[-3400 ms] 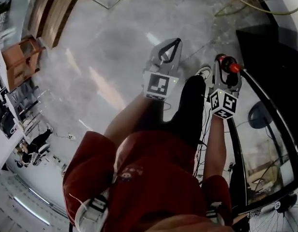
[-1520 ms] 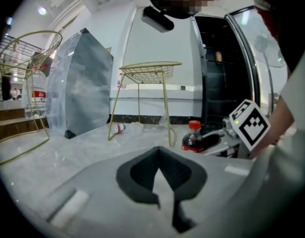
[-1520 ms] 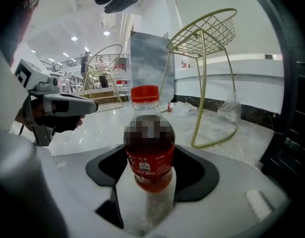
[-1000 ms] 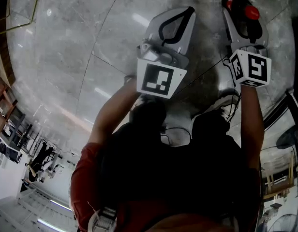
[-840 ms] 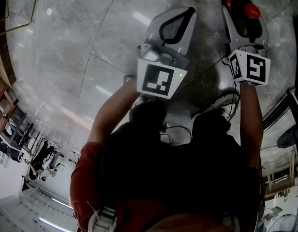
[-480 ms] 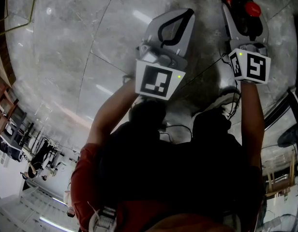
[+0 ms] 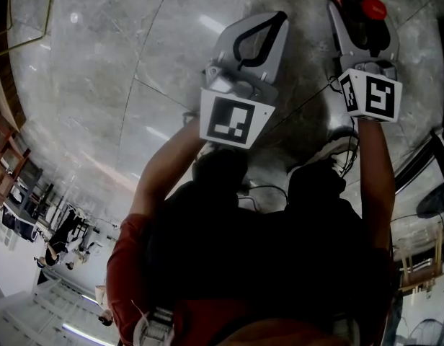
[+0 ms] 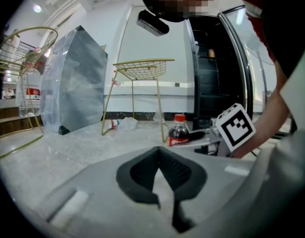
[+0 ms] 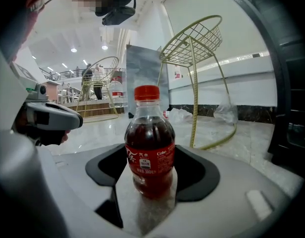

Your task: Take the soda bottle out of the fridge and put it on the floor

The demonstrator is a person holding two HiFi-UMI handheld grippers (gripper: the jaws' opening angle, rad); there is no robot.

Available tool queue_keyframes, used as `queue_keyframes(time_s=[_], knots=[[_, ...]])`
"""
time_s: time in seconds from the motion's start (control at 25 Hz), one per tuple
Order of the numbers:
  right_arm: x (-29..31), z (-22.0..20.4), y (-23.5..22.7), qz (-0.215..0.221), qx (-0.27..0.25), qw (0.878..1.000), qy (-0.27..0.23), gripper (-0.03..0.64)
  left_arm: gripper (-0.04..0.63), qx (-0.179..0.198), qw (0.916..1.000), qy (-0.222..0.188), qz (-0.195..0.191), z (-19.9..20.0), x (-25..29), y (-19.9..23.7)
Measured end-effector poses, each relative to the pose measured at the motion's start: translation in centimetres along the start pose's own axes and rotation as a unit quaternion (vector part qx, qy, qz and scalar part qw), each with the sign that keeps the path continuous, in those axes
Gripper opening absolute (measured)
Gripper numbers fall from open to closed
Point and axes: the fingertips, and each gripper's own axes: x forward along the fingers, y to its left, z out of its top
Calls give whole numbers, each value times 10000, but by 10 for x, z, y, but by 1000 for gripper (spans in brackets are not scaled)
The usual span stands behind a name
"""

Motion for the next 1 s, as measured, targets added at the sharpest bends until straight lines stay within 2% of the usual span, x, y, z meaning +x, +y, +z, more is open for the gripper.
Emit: queue_keyframes(time_s=[0.16, 0.28, 0.4, 1.0], knots=[[-1, 2, -1, -29, -1, 10000, -43, 300, -2, 9, 10000, -8, 12, 1, 1, -1], [-3, 2, -2, -14, 49, 10000, -41, 345, -2, -15, 10000, -13, 28, 0, 1, -1], [-5, 1, -3, -4, 89, 10000, -37, 355, -2, -34, 10000, 3, 31, 0, 1, -1], [-32, -11, 5, -17, 234, 9997, 65, 354, -2, -86, 9996, 18, 257, -1, -6, 5]])
